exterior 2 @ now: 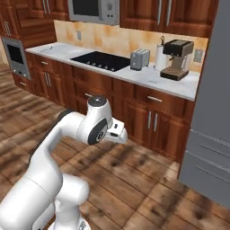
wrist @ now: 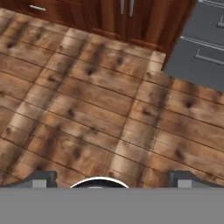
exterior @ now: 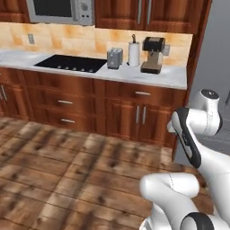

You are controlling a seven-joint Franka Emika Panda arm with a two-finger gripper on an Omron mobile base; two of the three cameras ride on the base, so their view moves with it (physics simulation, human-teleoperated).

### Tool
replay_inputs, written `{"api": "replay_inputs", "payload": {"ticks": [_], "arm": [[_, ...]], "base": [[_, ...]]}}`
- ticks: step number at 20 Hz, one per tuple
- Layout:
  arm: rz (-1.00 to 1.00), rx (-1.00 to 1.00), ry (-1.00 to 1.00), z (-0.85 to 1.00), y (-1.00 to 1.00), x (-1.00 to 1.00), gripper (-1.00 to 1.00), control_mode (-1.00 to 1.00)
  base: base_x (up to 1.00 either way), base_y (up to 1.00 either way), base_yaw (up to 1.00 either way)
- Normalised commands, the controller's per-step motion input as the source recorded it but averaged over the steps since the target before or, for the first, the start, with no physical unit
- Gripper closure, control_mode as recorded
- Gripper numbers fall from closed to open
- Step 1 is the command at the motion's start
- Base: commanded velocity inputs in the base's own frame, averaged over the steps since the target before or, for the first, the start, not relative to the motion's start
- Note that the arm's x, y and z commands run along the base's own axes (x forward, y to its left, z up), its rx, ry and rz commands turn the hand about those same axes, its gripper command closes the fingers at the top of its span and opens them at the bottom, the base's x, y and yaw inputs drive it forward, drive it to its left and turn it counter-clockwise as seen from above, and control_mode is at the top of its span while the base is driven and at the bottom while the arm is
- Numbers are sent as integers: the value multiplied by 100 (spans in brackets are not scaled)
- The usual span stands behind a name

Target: Take the fork and place it on the left side of the plate. Then take the spoon and place it on the right side of the plate. Make sure they're directly next to the plate.

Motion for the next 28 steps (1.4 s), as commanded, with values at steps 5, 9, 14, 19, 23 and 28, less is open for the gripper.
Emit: {"api": "replay_inputs", "payload": {"ticks": [5,9,14,19,23,28], "arm": [[0,0,0,0,0,0,-100,100],[0,0,0,0,0,0,-100,100],[0,0,0,0,0,0,-100,100],[0,0,0,0,0,0,-100,100],[0,0,0,0,0,0,-100,100],[0,0,0,0,0,0,-100,100]], "base": [[100,82,-7],[100,93,-9],[100,95,-8],[100,94,-7],[100,96,-8],[100,97,-8]]}}
